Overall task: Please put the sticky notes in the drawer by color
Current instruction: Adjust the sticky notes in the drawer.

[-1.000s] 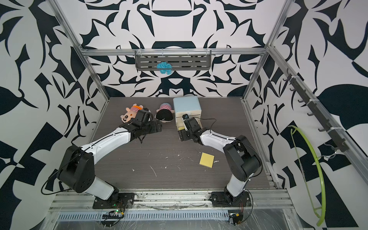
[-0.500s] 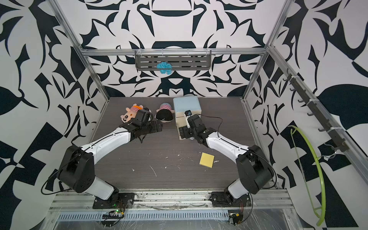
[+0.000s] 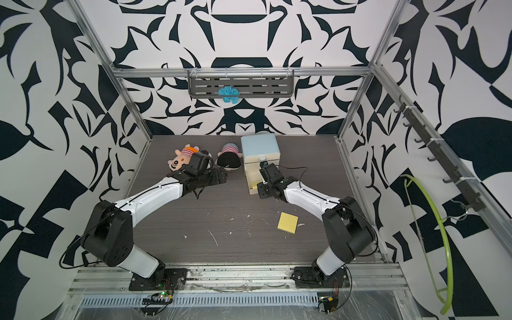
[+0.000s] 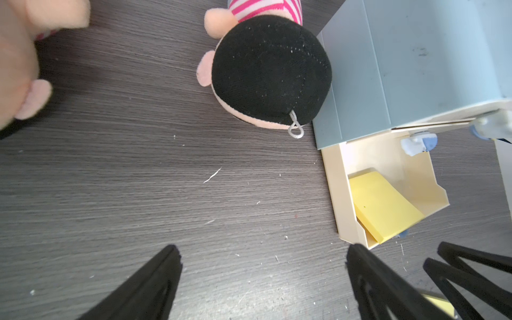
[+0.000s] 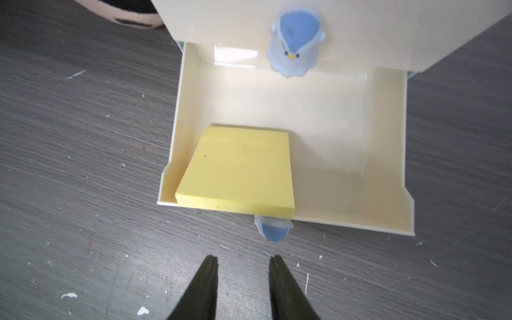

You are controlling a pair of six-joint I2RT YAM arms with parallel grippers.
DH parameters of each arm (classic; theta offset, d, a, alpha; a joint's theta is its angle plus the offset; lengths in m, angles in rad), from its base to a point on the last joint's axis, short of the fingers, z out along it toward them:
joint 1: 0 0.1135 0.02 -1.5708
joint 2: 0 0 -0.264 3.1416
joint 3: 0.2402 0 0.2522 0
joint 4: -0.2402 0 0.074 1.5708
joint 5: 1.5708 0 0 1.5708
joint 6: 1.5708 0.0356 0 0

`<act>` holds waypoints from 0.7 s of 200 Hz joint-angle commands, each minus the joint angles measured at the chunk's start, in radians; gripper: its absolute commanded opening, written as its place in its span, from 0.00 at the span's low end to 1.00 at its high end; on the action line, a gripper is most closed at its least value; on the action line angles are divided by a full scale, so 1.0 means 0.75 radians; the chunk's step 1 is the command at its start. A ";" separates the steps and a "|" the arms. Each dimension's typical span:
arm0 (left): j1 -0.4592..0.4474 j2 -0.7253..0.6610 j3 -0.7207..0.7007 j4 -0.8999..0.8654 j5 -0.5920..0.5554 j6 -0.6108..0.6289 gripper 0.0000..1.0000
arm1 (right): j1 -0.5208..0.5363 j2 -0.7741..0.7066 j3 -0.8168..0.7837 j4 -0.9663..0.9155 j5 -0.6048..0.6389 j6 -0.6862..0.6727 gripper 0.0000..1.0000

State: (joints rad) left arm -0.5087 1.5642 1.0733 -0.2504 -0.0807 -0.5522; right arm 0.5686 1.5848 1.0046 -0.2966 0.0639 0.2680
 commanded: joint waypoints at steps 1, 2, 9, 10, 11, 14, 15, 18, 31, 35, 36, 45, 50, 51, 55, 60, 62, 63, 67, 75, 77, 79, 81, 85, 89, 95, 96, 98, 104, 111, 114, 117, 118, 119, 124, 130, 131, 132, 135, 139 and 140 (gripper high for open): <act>0.004 0.009 0.011 0.006 0.018 0.006 0.99 | -0.010 0.002 0.067 -0.015 0.000 0.021 0.32; 0.003 0.009 0.011 0.005 0.018 0.006 0.99 | -0.010 0.004 0.067 -0.014 0.001 0.020 0.31; 0.003 0.006 0.009 0.006 0.015 0.006 0.99 | -0.010 0.013 0.074 -0.010 0.003 0.023 0.28; 0.003 0.004 0.009 0.005 0.014 0.006 0.99 | -0.010 0.014 0.076 -0.009 0.003 0.023 0.27; 0.003 0.004 0.009 0.005 0.014 0.006 0.99 | -0.010 0.016 0.077 -0.008 0.003 0.023 0.26; 0.003 0.005 0.007 0.005 0.013 0.006 0.99 | -0.012 0.020 0.079 -0.005 0.001 0.021 0.25; 0.003 0.003 0.006 0.005 0.012 0.006 0.99 | -0.012 0.023 0.081 -0.004 0.001 0.021 0.24; 0.003 0.001 0.006 0.004 0.012 0.006 0.99 | -0.013 0.028 0.084 -0.002 -0.001 0.021 0.23; 0.003 -0.001 0.003 0.002 0.006 0.008 0.99 | -0.013 0.053 0.105 0.006 -0.005 0.019 0.18; 0.003 -0.003 0.001 0.000 0.004 0.008 0.99 | -0.014 0.061 0.113 0.008 -0.008 0.017 0.16; 0.003 -0.003 0.002 0.000 0.005 0.008 0.99 | -0.014 0.064 0.115 0.008 -0.009 0.016 0.16; 0.003 -0.005 0.001 -0.004 0.002 0.008 0.99 | -0.015 0.080 0.128 0.013 -0.013 0.013 0.15; 0.003 -0.007 0.001 -0.005 0.001 0.008 0.99 | -0.015 0.090 0.137 0.015 -0.015 0.012 0.15; 0.003 -0.007 0.000 -0.005 0.001 0.009 0.99 | -0.015 0.092 0.137 0.015 -0.015 0.010 0.15; 0.003 -0.007 -0.001 -0.005 -0.001 0.010 0.99 | -0.014 0.100 0.145 0.017 -0.015 0.009 0.14; 0.003 -0.008 -0.001 -0.005 -0.001 0.010 0.99 | -0.014 0.108 0.154 0.019 -0.016 0.007 0.14; 0.003 -0.009 -0.001 -0.005 -0.001 0.010 0.99 | -0.015 0.115 0.155 0.020 -0.014 0.005 0.14; 0.003 -0.009 -0.001 -0.006 -0.001 0.010 0.99 | -0.014 0.115 0.158 0.019 -0.013 0.004 0.14; 0.003 -0.011 0.000 -0.005 -0.002 0.012 0.99 | -0.015 0.124 0.162 0.022 -0.013 0.000 0.14; 0.003 -0.010 0.001 -0.007 -0.003 0.013 0.99 | -0.015 0.138 0.172 0.029 -0.012 -0.001 0.14; 0.003 -0.011 0.002 -0.007 -0.002 0.014 0.99 | -0.017 0.141 0.175 0.031 -0.012 -0.003 0.14; 0.003 -0.011 0.002 -0.007 -0.003 0.014 0.99 | -0.016 0.145 0.177 0.032 -0.012 -0.003 0.14; 0.003 -0.010 0.002 -0.008 -0.003 0.014 0.99 | -0.016 0.148 0.179 0.033 -0.012 -0.004 0.14; 0.003 -0.010 0.001 -0.009 -0.003 0.014 0.99 | -0.016 0.155 0.184 0.034 -0.011 -0.004 0.14; 0.003 -0.009 0.001 -0.010 -0.003 0.014 0.99 | -0.016 0.164 0.189 0.037 -0.012 -0.006 0.14; 0.003 -0.009 0.003 -0.010 -0.002 0.014 0.99 | -0.016 0.172 0.198 0.036 -0.013 -0.007 0.14; 0.003 -0.009 0.003 -0.009 -0.002 0.014 0.99 | -0.017 0.174 0.199 0.037 -0.013 -0.007 0.14; 0.004 -0.008 0.003 -0.009 -0.003 0.014 0.99 | -0.016 0.177 0.201 0.037 -0.014 -0.006 0.14; 0.003 -0.007 0.004 -0.010 -0.003 0.015 0.99 | -0.016 0.182 0.206 0.039 -0.015 -0.007 0.15; 0.003 -0.007 0.005 -0.009 -0.003 0.016 0.99 | -0.017 0.188 0.211 0.045 -0.016 -0.006 0.16; 0.003 -0.005 0.005 -0.009 -0.003 0.016 0.99 | -0.016 0.188 0.212 0.050 -0.015 -0.007 0.17; 0.003 -0.005 0.006 -0.009 -0.003 0.016 0.99 | -0.018 0.188 0.213 0.050 -0.016 -0.007 0.17; 0.003 -0.005 0.006 -0.008 -0.003 0.016 0.99 | -0.018 0.188 0.213 0.051 -0.016 -0.007 0.18; 0.003 -0.004 0.006 -0.009 -0.003 0.016 0.99 | -0.017 0.188 0.213 0.051 -0.016 -0.006 0.18; 0.003 -0.005 0.007 -0.009 -0.003 0.018 0.99 | -0.016 0.186 0.213 0.056 -0.015 -0.008 0.19; 0.003 -0.005 0.007 -0.010 -0.001 0.018 0.99 | -0.019 0.184 0.211 0.062 -0.015 -0.009 0.20; 0.003 -0.003 0.008 -0.010 -0.001 0.018 0.99 | -0.018 0.184 0.211 0.062 -0.016 -0.009 0.20; 0.003 -0.002 0.008 -0.010 -0.001 0.018 0.99 | -0.018 0.183 0.211 0.063 -0.016 -0.009 0.20; 0.003 -0.003 0.009 -0.009 -0.001 0.019 0.99 | -0.019 0.181 0.209 0.065 -0.014 -0.010 0.21; 0.003 -0.002 0.009 -0.009 0.000 0.020 0.99 | -0.018 0.177 0.207 0.066 -0.012 -0.011 0.21; 0.003 -0.002 0.009 -0.009 0.000 0.020 0.99 | -0.017 0.177 0.207 0.066 -0.013 -0.012 0.21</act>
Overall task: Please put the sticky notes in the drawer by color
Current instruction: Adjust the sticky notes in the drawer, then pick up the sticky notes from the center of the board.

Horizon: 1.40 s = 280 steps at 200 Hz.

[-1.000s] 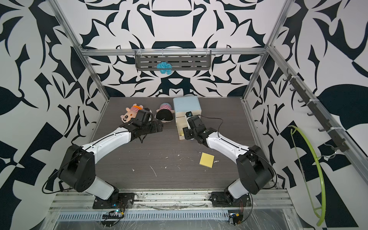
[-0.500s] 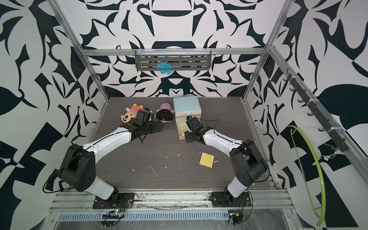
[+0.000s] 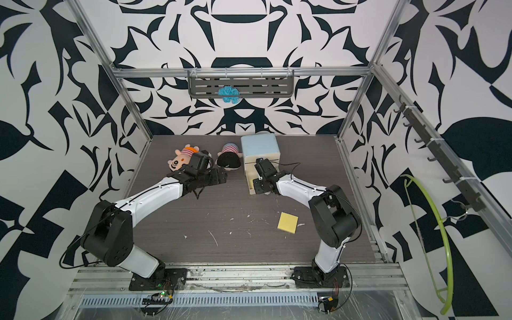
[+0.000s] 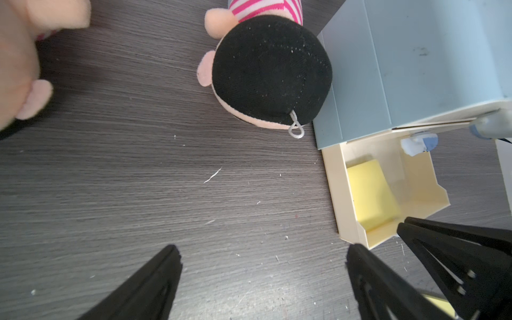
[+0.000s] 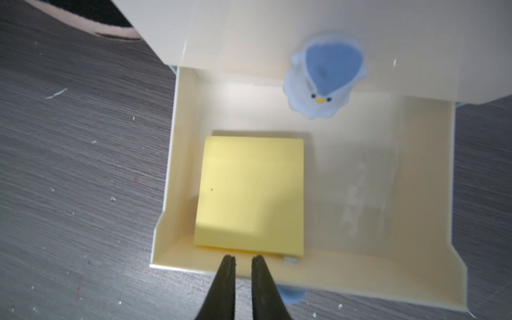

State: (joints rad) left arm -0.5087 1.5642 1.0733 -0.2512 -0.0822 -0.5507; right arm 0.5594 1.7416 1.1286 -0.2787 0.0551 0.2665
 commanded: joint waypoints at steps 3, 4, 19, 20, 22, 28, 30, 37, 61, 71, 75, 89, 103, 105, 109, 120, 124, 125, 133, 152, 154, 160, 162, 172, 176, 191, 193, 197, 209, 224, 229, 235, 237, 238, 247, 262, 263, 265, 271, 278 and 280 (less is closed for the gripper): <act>0.003 -0.002 0.012 -0.009 0.002 0.018 0.99 | -0.005 -0.036 0.040 0.042 -0.002 -0.010 0.21; 0.003 -0.002 0.012 -0.008 0.003 0.018 0.99 | -0.005 -0.038 0.039 0.042 -0.002 -0.011 0.21; 0.003 -0.001 0.014 -0.006 0.008 0.018 0.99 | -0.005 -0.078 0.013 0.046 0.002 -0.007 0.22; 0.003 -0.001 0.014 -0.005 0.010 0.018 0.99 | -0.007 -0.083 0.010 0.046 0.002 -0.006 0.22; 0.003 -0.003 0.014 -0.005 0.011 0.018 0.99 | -0.006 -0.092 0.003 0.048 0.003 -0.006 0.23; 0.003 -0.003 0.014 -0.001 0.015 0.018 0.99 | -0.007 -0.124 -0.022 0.053 0.011 0.002 0.24; 0.003 -0.004 0.013 -0.002 0.016 0.018 0.99 | -0.006 -0.135 -0.030 0.055 0.016 0.003 0.24; 0.003 -0.008 0.011 0.006 0.022 0.018 0.99 | -0.006 -0.179 -0.067 0.056 0.040 0.016 0.27; -0.011 -0.032 -0.020 0.060 0.042 0.037 0.99 | -0.007 -0.347 -0.202 -0.034 0.205 0.109 0.51; -0.031 -0.043 -0.032 0.086 0.035 0.062 0.99 | -0.006 -0.417 -0.253 -0.116 0.280 0.161 0.59; -0.042 -0.050 -0.039 0.098 0.029 0.076 0.99 | -0.005 -0.445 -0.274 -0.155 0.304 0.188 0.63; -0.093 -0.073 -0.058 0.132 0.013 0.145 0.99 | -0.006 -0.530 -0.344 -0.304 0.382 0.295 0.70; -0.146 -0.099 -0.090 0.182 0.014 0.223 0.99 | -0.004 -0.595 -0.411 -0.430 0.436 0.408 0.78; -0.152 -0.105 -0.096 0.190 0.019 0.234 0.99 | -0.006 -0.601 -0.420 -0.448 0.445 0.425 0.79; -0.163 -0.114 -0.111 0.210 0.029 0.253 0.99 | -0.006 -0.615 -0.436 -0.479 0.453 0.455 0.82; -0.187 -0.139 -0.150 0.264 0.076 0.298 0.99 | -0.005 -0.641 -0.477 -0.536 0.443 0.515 0.85; -0.190 -0.150 -0.165 0.284 0.102 0.316 0.99 | -0.006 -0.647 -0.490 -0.551 0.435 0.526 0.86; -0.192 -0.152 -0.169 0.289 0.110 0.321 0.99 | -0.006 -0.648 -0.494 -0.554 0.434 0.528 0.86; -0.202 -0.170 -0.200 0.327 0.164 0.357 0.99 | -0.005 -0.655 -0.518 -0.569 0.401 0.543 0.88; -0.228 -0.214 -0.253 0.375 0.263 0.461 0.99 | -0.005 -0.655 -0.574 -0.531 0.305 0.575 0.91; -0.232 -0.218 -0.258 0.377 0.269 0.473 0.99 | -0.002 -0.655 -0.579 -0.522 0.298 0.579 0.91; -0.242 -0.229 -0.271 0.381 0.282 0.511 0.99 | -0.002 -0.653 -0.600 -0.499 0.280 0.595 0.91; -0.246 -0.234 -0.275 0.382 0.287 0.525 0.99 | -0.002 -0.653 -0.606 -0.489 0.274 0.601 0.92; -0.262 -0.254 -0.293 0.387 0.325 0.595 0.99 | 0.002 -0.648 -0.635 -0.449 0.253 0.634 0.92; -0.266 -0.260 -0.301 0.388 0.349 0.629 0.99 | 0.006 -0.646 -0.645 -0.430 0.242 0.641 0.92; -0.273 -0.282 -0.330 0.387 0.450 0.749 0.99 | 0.019 -0.626 -0.668 -0.384 0.227 0.668 0.94; -0.273 -0.285 -0.334 0.386 0.467 0.765 0.99 | 0.022 -0.622 -0.670 -0.381 0.224 0.672 0.94; -0.274 -0.290 -0.343 0.386 0.504 0.795 0.99 | 0.027 -0.615 -0.670 -0.375 0.223 0.675 0.94; -0.278 -0.305 -0.371 0.390 0.599 0.881 0.99 | 0.053 -0.595 -0.667 -0.367 0.231 0.688 0.95; -0.285 -0.326 -0.406 0.396 0.687 0.965 0.99 | 0.084 -0.573 -0.660 -0.359 0.239 0.703 0.95; -0.290 -0.335 -0.415 0.396 0.709 0.993 0.99 | 0.098 -0.566 -0.660 -0.358 0.244 0.711 0.95; -0.294 -0.344 -0.426 0.396 0.729 1.022 0.99 | 0.110 -0.561 -0.660 -0.353 0.247 0.717 0.95; -0.295 -0.347 -0.430 0.396 0.737 1.031 0.99 | 0.113 -0.559 -0.660 -0.353 0.248 0.720 0.96; -0.295 -0.349 -0.431 0.395 0.739 1.035 0.99 | 0.115 -0.558 -0.660 -0.353 0.251 0.721 0.96; -0.299 -0.365 -0.444 0.389 0.769 1.076 0.99 | 0.134 -0.548 -0.662 -0.346 0.257 0.734 0.96; -0.302 -0.376 -0.459 0.373 0.803 1.130 0.99 | 0.146 -0.523 -0.668 -0.332 0.259 0.748 0.96; -0.302 -0.376 -0.459 0.371 0.805 1.134 0.99 | 0.146 -0.521 -0.668 -0.332 0.259 0.752 0.96; -0.302 -0.376 -0.460 0.368 0.808 1.140 0.99 | 0.146 -0.519 -0.668 -0.332 0.259 0.754 0.96; -0.300 -0.376 -0.462 0.359 0.813 1.157 0.99 | 0.146 -0.511 -0.668 -0.332 0.260 0.755 0.96; -0.301 -0.376 -0.464 0.348 0.815 1.170 0.99 | 0.147 -0.508 -0.666 -0.334 0.259 0.757 0.96; -0.302 -0.376 -0.463 0.346 0.815 1.173 0.99 | 0.148 -0.509 -0.666 -0.334 0.260 0.759 0.96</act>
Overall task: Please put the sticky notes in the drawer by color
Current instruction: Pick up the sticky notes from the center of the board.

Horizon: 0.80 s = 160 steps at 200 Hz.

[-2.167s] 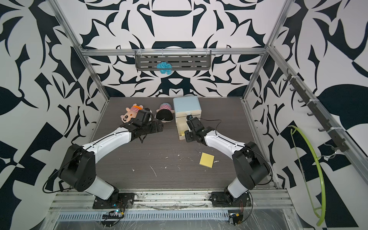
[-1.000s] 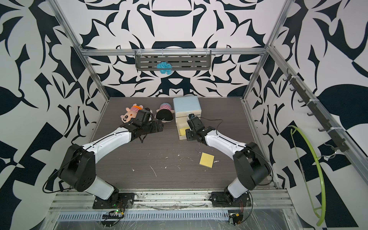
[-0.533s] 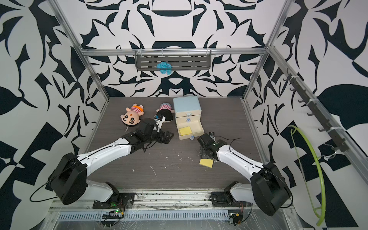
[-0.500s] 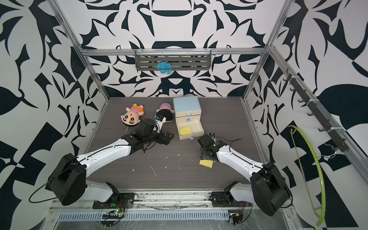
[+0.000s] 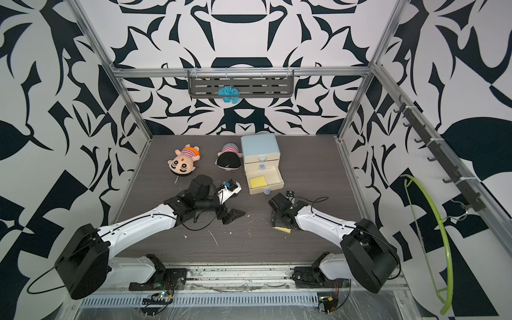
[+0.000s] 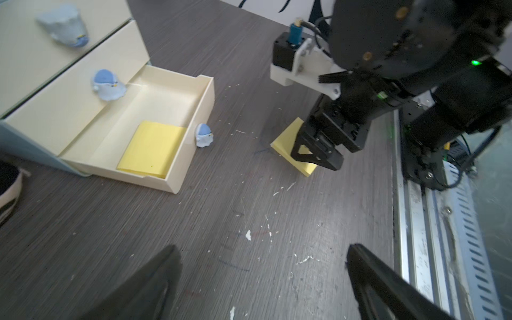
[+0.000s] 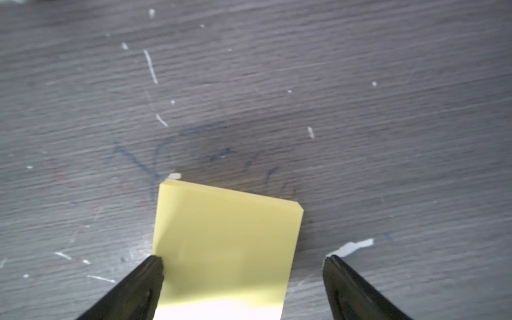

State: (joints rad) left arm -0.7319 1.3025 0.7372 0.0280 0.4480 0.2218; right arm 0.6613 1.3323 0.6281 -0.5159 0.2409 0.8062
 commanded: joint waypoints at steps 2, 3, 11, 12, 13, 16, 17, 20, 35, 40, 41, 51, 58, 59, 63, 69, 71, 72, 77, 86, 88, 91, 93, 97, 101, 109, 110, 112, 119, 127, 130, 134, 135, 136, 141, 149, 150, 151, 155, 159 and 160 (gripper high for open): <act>-0.005 -0.027 -0.013 -0.030 0.108 0.145 0.99 | 0.011 0.036 0.003 -0.016 0.011 0.040 0.96; -0.005 -0.027 -0.012 -0.030 0.108 0.146 0.99 | 0.012 0.035 0.003 -0.017 0.010 0.041 0.96; -0.004 -0.028 -0.012 -0.035 0.109 0.148 0.99 | 0.016 0.027 0.005 -0.015 0.008 0.044 0.96; -0.004 -0.027 -0.012 -0.035 0.109 0.148 0.99 | 0.016 0.024 0.005 -0.014 0.007 0.044 0.96; -0.004 -0.027 -0.012 -0.036 0.108 0.149 0.99 | 0.016 0.024 0.006 -0.014 0.008 0.044 0.96; -0.004 -0.027 -0.011 -0.037 0.110 0.149 0.99 | 0.018 0.018 0.009 -0.015 0.009 0.044 0.96; -0.004 -0.028 -0.011 -0.037 0.109 0.150 0.99 | 0.019 0.017 0.010 -0.016 0.009 0.046 0.96; -0.004 -0.027 -0.011 -0.037 0.108 0.150 0.99 | 0.023 0.010 0.013 -0.017 0.012 0.046 0.96; -0.004 -0.027 -0.010 -0.036 0.107 0.150 0.99 | 0.053 -0.025 0.033 -0.041 0.049 0.062 0.96; -0.004 -0.028 -0.009 -0.035 0.104 0.149 0.99 | 0.070 -0.035 0.042 -0.049 0.063 0.065 0.96; -0.004 -0.027 -0.010 -0.035 0.103 0.150 0.99 | 0.073 -0.036 0.044 -0.051 0.066 0.065 0.96; -0.006 -0.027 -0.010 -0.034 0.101 0.150 0.99 | 0.109 -0.048 0.064 -0.080 0.109 0.082 0.96; -0.004 -0.027 -0.008 -0.033 0.104 0.150 0.99 | 0.135 -0.048 0.075 -0.102 0.142 0.099 0.96; -0.004 -0.027 -0.009 -0.033 0.104 0.150 0.99 | 0.138 -0.049 0.076 -0.104 0.147 0.101 0.96; -0.004 -0.027 -0.008 -0.034 0.104 0.150 0.99 | 0.150 -0.049 0.083 -0.114 0.164 0.113 0.96; -0.004 -0.027 -0.007 -0.035 0.104 0.150 0.99 | 0.167 -0.044 0.090 -0.125 0.186 0.134 0.96; -0.004 -0.027 -0.006 -0.036 0.104 0.150 0.99 | 0.174 -0.042 0.091 -0.126 0.192 0.141 0.96; -0.004 -0.027 -0.007 -0.037 0.107 0.150 0.99 | 0.177 -0.041 0.091 -0.126 0.193 0.145 0.96; -0.005 -0.027 -0.007 -0.037 0.103 0.150 0.99 | 0.192 -0.035 0.093 -0.123 0.202 0.158 0.96; -0.006 -0.027 -0.006 -0.039 0.102 0.150 0.99 | 0.212 -0.021 0.097 -0.111 0.208 0.176 0.96; -0.004 -0.027 -0.006 -0.039 0.102 0.150 0.99 | 0.215 -0.016 0.099 -0.109 0.210 0.179 0.96; -0.005 -0.027 -0.004 -0.040 0.101 0.151 0.99 | 0.221 -0.010 0.100 -0.106 0.211 0.183 0.97; -0.004 -0.027 -0.005 -0.041 0.100 0.152 0.99 | 0.222 -0.005 0.101 -0.106 0.213 0.185 0.96; -0.004 -0.028 -0.005 -0.043 0.100 0.152 0.99 | 0.226 0.006 0.103 -0.102 0.218 0.192 0.96; -0.005 -0.027 -0.003 -0.045 0.098 0.154 0.99 | 0.230 0.016 0.106 -0.102 0.221 0.198 0.97; -0.005 -0.027 0.000 -0.051 0.098 0.156 0.99 | 0.231 0.038 0.107 -0.103 0.226 0.208 0.97; -0.006 -0.027 0.001 -0.053 0.098 0.157 0.99 | 0.232 0.041 0.107 -0.104 0.226 0.210 0.97; -0.004 -0.027 0.001 -0.054 0.098 0.158 0.99 | 0.233 0.043 0.107 -0.103 0.228 0.211 0.97; -0.005 -0.027 0.005 -0.059 0.098 0.157 0.99 | 0.231 0.057 0.103 -0.099 0.227 0.218 0.97; -0.005 -0.023 0.005 -0.062 0.100 0.156 0.99 | 0.232 0.067 0.095 -0.088 0.227 0.223 0.97; -0.004 -0.022 0.008 -0.063 0.100 0.157 0.99 | 0.233 0.071 0.092 -0.083 0.228 0.225 0.97; -0.005 -0.020 0.006 -0.065 0.100 0.156 0.99 | 0.233 0.074 0.088 -0.077 0.229 0.228 0.97; -0.004 -0.019 0.006 -0.065 0.100 0.156 0.99 | 0.233 0.076 0.086 -0.075 0.228 0.228 0.97; -0.004 -0.019 0.007 -0.066 0.100 0.156 0.99 | 0.232 0.077 0.085 -0.073 0.229 0.229 0.97; -0.004 -0.016 0.009 -0.066 0.100 0.156 0.99 | 0.233 0.082 0.080 -0.067 0.229 0.228 0.97; -0.004 -0.014 0.009 -0.066 0.102 0.156 0.99 | 0.232 0.085 0.073 -0.064 0.236 0.237 0.97; -0.004 -0.013 0.009 -0.066 0.102 0.156 0.99 | 0.233 0.087 0.073 -0.063 0.236 0.240 0.97; -0.004 -0.013 0.011 -0.066 0.102 0.155 0.99 | 0.233 0.088 0.072 -0.063 0.236 0.242 0.97; -0.005 -0.011 0.013 -0.066 0.104 0.154 0.99 | 0.233 0.090 0.068 -0.061 0.237 0.248 0.97; -0.004 -0.009 0.012 -0.066 0.104 0.154 0.99 | 0.232 0.094 0.064 -0.057 0.236 0.253 0.97; -0.004 -0.009 0.013 -0.066 0.104 0.154 0.99 | 0.232 0.094 0.063 -0.055 0.235 0.255 0.97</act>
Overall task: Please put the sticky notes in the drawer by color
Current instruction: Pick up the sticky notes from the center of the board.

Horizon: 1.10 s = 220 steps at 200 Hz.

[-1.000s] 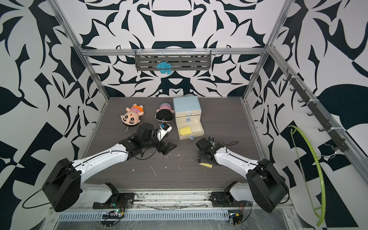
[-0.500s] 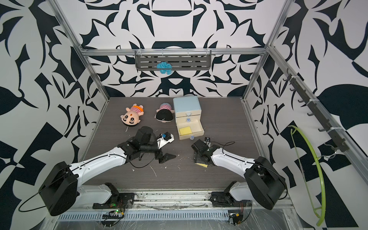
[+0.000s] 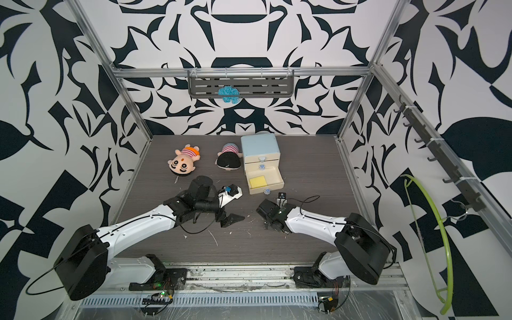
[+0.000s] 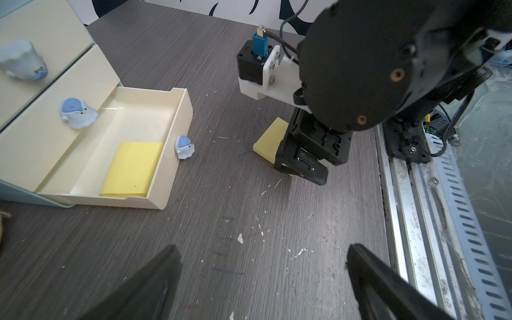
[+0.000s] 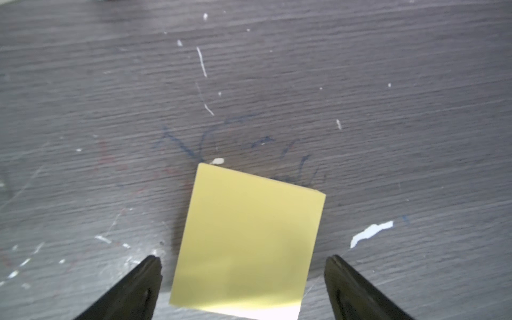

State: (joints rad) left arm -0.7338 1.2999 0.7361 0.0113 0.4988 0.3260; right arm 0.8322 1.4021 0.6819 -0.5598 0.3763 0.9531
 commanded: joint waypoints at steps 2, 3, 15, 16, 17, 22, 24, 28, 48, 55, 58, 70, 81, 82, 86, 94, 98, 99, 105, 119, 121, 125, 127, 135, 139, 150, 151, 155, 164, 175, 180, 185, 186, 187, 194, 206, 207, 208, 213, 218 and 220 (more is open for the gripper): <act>-0.002 -0.007 0.015 -0.044 0.034 0.014 0.99 | 0.005 0.002 -0.012 0.006 0.053 0.061 0.97; -0.002 -0.005 0.015 -0.046 0.036 0.015 0.99 | 0.005 0.002 -0.012 0.009 0.049 0.062 0.97; -0.001 0.003 0.019 -0.044 0.041 0.013 0.99 | 0.004 0.015 -0.033 0.046 0.026 0.077 0.97; -0.001 0.003 0.019 -0.044 0.041 0.013 0.99 | 0.005 0.015 -0.034 0.048 0.025 0.078 0.96; -0.001 0.004 0.020 -0.043 0.041 0.013 0.99 | 0.004 0.017 -0.036 0.049 0.025 0.080 0.96; -0.001 0.006 0.022 -0.045 0.041 0.014 0.99 | 0.005 0.021 -0.041 0.059 0.022 0.087 0.95; -0.001 0.008 0.023 -0.046 0.042 0.014 0.99 | 0.005 0.024 -0.043 0.063 0.018 0.090 0.95; -0.002 0.011 0.024 -0.047 0.041 0.015 0.99 | 0.005 0.030 -0.046 0.068 0.016 0.096 0.94; -0.002 0.021 0.037 -0.060 0.045 0.015 0.99 | 0.004 0.062 -0.048 0.082 0.009 0.116 0.93; -0.002 0.023 0.038 -0.060 0.045 0.015 0.99 | 0.005 0.072 -0.048 0.085 0.008 0.120 0.93; -0.002 0.022 0.039 -0.060 0.047 0.015 0.99 | 0.005 0.076 -0.050 0.086 0.008 0.122 0.93; -0.001 0.026 0.041 -0.062 0.047 0.015 0.99 | 0.005 0.090 -0.054 0.090 0.011 0.136 0.92; -0.001 0.030 0.046 -0.063 0.048 0.015 0.99 | 0.004 0.100 -0.060 0.098 0.008 0.142 0.92; 0.000 0.030 0.045 -0.064 0.048 0.015 0.99 | 0.004 0.100 -0.060 0.100 0.008 0.142 0.91; -0.002 0.033 0.047 -0.065 0.049 0.015 0.99 | 0.004 0.103 -0.063 0.104 0.007 0.145 0.91; -0.002 0.034 0.049 -0.066 0.049 0.015 0.99 | 0.004 0.106 -0.068 0.106 0.005 0.150 0.90; -0.002 0.037 0.050 -0.068 0.050 0.015 0.99 | 0.005 0.106 -0.069 0.107 0.004 0.152 0.90; -0.002 0.037 0.051 -0.069 0.050 0.015 0.99 | 0.005 0.106 -0.070 0.107 0.005 0.151 0.90; -0.001 0.041 0.056 -0.072 0.049 0.015 0.99 | 0.005 0.106 -0.072 0.110 0.006 0.153 0.90; -0.002 0.048 0.061 -0.074 0.053 0.015 0.99 | 0.005 0.103 -0.086 0.128 0.006 0.152 0.90; -0.002 0.048 0.062 -0.074 0.052 0.015 0.99 | 0.004 0.103 -0.089 0.130 0.007 0.151 0.90; -0.001 0.050 0.064 -0.074 0.053 0.015 0.99 | 0.004 0.103 -0.094 0.140 0.007 0.150 0.90; -0.001 0.052 0.066 -0.074 0.055 0.015 0.99 | 0.004 0.102 -0.097 0.145 0.007 0.149 0.90; -0.001 0.056 0.069 -0.078 0.057 0.017 0.99 | 0.003 0.100 -0.108 0.165 0.002 0.142 0.90; -0.004 0.058 0.071 -0.079 0.057 0.017 0.99 | 0.004 0.100 -0.114 0.175 0.000 0.137 0.91; -0.003 0.064 0.078 -0.082 0.057 0.017 0.99 | 0.004 0.100 -0.129 0.198 -0.003 0.138 0.92; -0.003 0.064 0.078 -0.082 0.058 0.017 0.99 | 0.005 0.100 -0.130 0.199 -0.004 0.138 0.92; -0.003 0.065 0.080 -0.084 0.059 0.017 0.99 | 0.003 0.101 -0.136 0.205 -0.005 0.138 0.92; -0.005 0.067 0.082 -0.085 0.059 0.017 0.99 | 0.003 0.102 -0.147 0.224 -0.012 0.140 0.92; -0.003 0.070 0.082 -0.085 0.061 0.015 0.99 | 0.003 0.102 -0.152 0.234 -0.016 0.140 0.92; -0.004 0.069 0.082 -0.085 0.060 0.015 0.99 | 0.001 0.103 -0.151 0.234 -0.017 0.140 0.92; -0.004 0.069 0.083 -0.086 0.061 0.015 0.99 | 0.002 0.105 -0.149 0.233 -0.017 0.138 0.92; -0.004 0.069 0.084 -0.086 0.061 0.015 0.99 | 0.003 0.106 -0.149 0.232 -0.017 0.137 0.91; -0.004 0.069 0.084 -0.086 0.062 0.015 0.99 | 0.003 0.105 -0.149 0.231 -0.016 0.137 0.91; -0.003 0.071 0.084 -0.088 0.062 0.015 0.99 | 0.003 0.110 -0.145 0.228 -0.015 0.137 0.87; -0.004 0.070 0.088 -0.091 0.061 0.015 0.99 | 0.002 0.114 -0.137 0.219 -0.011 0.135 0.81; -0.004 0.071 0.087 -0.091 0.061 0.015 0.99 | 0.002 0.114 -0.137 0.219 -0.011 0.135 0.80; -0.004 0.071 0.088 -0.091 0.061 0.015 0.99 | 0.001 0.114 -0.136 0.218 -0.011 0.134 0.80; -0.003 0.070 0.088 -0.093 0.062 0.015 0.99 | 0.002 0.117 -0.131 0.212 -0.009 0.134 0.78; -0.003 0.069 0.088 -0.094 0.061 0.015 0.99 | 0.003 0.119 -0.128 0.209 -0.005 0.128 0.76; -0.003 0.067 0.086 -0.095 0.060 0.015 0.99 | 0.002 0.120 -0.125 0.208 -0.005 0.127 0.76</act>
State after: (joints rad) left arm -0.7338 1.3441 0.7750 -0.0402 0.5205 0.3305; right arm 0.8337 1.4540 0.6121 -0.3359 0.4301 1.0489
